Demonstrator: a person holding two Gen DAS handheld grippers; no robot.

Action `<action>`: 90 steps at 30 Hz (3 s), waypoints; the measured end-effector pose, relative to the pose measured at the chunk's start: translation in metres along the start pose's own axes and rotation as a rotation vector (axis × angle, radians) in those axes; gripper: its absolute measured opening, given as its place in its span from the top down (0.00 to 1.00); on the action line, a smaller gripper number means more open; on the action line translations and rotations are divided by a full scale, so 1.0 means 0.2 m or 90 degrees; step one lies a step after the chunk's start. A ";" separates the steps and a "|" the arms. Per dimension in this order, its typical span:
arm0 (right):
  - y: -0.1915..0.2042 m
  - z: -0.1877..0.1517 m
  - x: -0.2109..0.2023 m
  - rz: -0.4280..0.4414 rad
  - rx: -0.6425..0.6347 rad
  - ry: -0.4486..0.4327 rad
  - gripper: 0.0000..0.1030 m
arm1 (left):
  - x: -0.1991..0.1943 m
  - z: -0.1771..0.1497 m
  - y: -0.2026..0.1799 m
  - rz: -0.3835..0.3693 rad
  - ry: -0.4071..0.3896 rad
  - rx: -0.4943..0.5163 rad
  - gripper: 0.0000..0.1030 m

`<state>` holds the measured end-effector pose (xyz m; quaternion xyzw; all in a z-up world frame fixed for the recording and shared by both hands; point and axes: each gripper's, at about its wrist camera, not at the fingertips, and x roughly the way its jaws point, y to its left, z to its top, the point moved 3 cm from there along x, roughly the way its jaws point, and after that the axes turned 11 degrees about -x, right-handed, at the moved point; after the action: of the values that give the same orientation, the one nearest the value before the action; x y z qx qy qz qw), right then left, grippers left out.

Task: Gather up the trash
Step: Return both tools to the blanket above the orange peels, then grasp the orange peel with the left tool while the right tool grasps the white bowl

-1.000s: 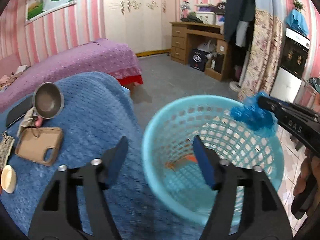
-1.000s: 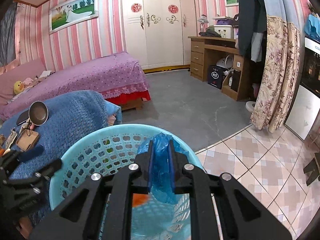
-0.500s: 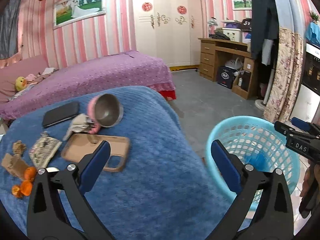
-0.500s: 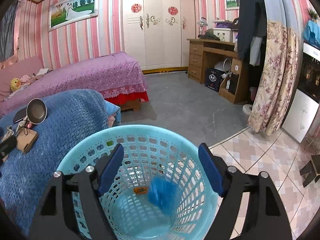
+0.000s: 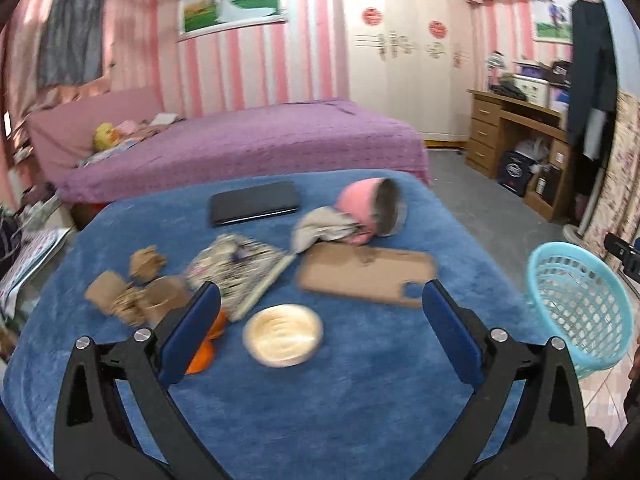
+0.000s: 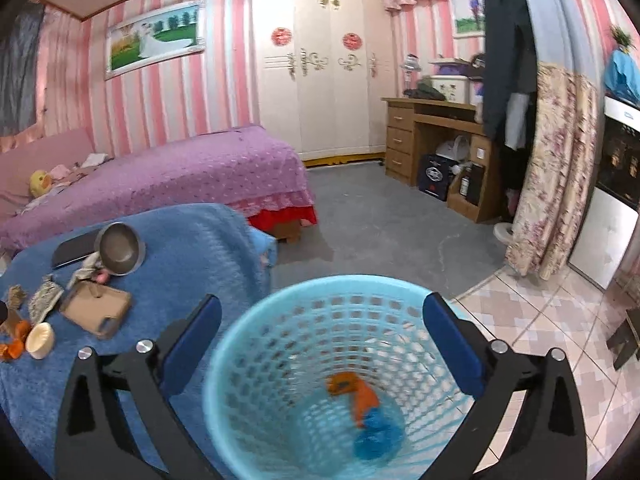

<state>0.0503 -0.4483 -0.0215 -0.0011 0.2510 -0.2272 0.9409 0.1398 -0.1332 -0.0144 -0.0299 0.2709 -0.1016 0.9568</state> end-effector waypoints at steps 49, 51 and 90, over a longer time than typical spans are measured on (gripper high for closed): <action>1.25 -0.09 -0.02 0.211 -0.137 0.043 0.04 | 0.30 -0.26 0.87 0.055 0.163 -0.089 0.17; 1.27 -0.09 -0.02 0.212 -0.142 0.045 0.04 | 0.32 -0.25 0.86 0.032 0.171 -0.085 0.36; 1.85 -0.15 0.12 0.306 -0.271 0.138 0.14 | 0.20 -0.13 1.14 0.128 0.088 -0.120 0.72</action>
<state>0.2128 -0.1223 -0.1011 -0.1140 0.3845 0.0601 0.9141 0.2009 0.0811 -0.0825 -0.0855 0.3464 0.0189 0.9340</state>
